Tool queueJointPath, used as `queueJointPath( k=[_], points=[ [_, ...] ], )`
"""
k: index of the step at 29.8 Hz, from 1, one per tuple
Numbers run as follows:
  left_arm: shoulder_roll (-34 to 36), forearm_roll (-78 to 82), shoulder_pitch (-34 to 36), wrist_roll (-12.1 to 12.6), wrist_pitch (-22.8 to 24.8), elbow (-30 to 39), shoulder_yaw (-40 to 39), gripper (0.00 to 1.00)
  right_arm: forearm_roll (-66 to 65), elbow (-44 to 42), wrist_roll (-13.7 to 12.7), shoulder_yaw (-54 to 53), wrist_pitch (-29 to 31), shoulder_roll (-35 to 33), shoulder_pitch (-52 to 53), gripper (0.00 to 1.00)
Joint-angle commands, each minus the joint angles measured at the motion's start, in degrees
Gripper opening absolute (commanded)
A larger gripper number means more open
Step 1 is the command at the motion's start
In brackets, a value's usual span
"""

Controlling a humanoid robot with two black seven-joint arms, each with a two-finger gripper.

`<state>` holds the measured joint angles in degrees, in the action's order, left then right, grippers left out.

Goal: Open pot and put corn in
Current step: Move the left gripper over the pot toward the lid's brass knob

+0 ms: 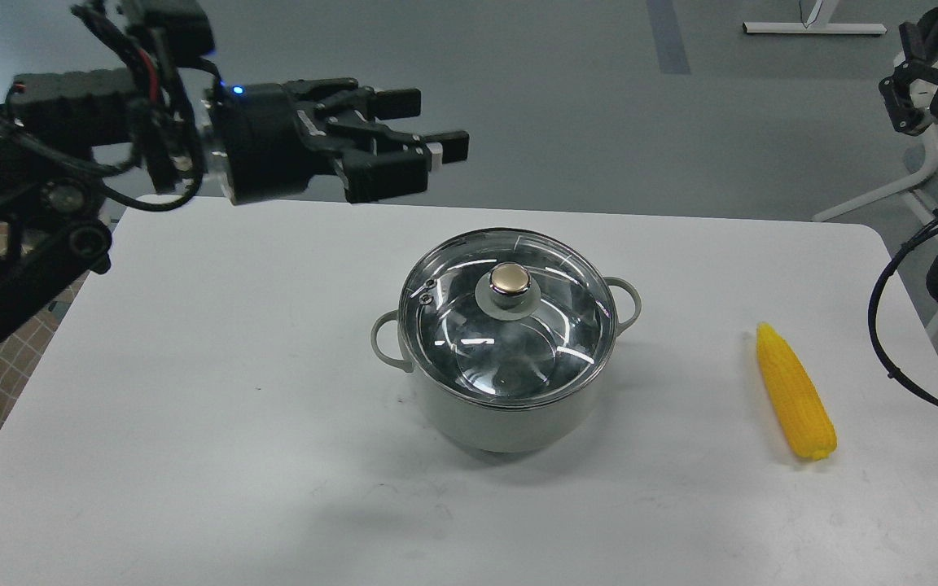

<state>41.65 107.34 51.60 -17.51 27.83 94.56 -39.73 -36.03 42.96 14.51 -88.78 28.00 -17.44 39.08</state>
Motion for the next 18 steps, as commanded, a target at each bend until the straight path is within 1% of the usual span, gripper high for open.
queueJointPath(
  k=[1,5,10,15,18],
  points=[
    [-3.6,6.9,2.6,0.0,-0.2,-0.4,6.8,0.86,0.0,0.2,0.0,-0.1,0.0,-0.2,-1.1,1.00],
    [-7.1,13.0,1.9,0.1,-0.3,-2.7,9.5,0.86,0.0,0.5,0.0,-0.2,0.0,-1.3,-1.9,1.00],
    [-8.4,17.7,0.9,0.1,-0.7,-4.8,12.6,0.86,0.0,0.7,0.0,-1.2,0.0,-1.3,-2.1,1.00],
    [-10.4,17.7,0.5,0.1,-1.1,-5.3,12.6,0.86,0.0,0.7,0.0,-1.5,0.0,-0.9,-2.1,1.00],
    [-11.5,17.7,-0.2,0.2,-1.2,-6.9,12.4,0.86,0.0,0.6,0.0,-1.5,0.0,-0.9,-2.1,1.00]
  ],
)
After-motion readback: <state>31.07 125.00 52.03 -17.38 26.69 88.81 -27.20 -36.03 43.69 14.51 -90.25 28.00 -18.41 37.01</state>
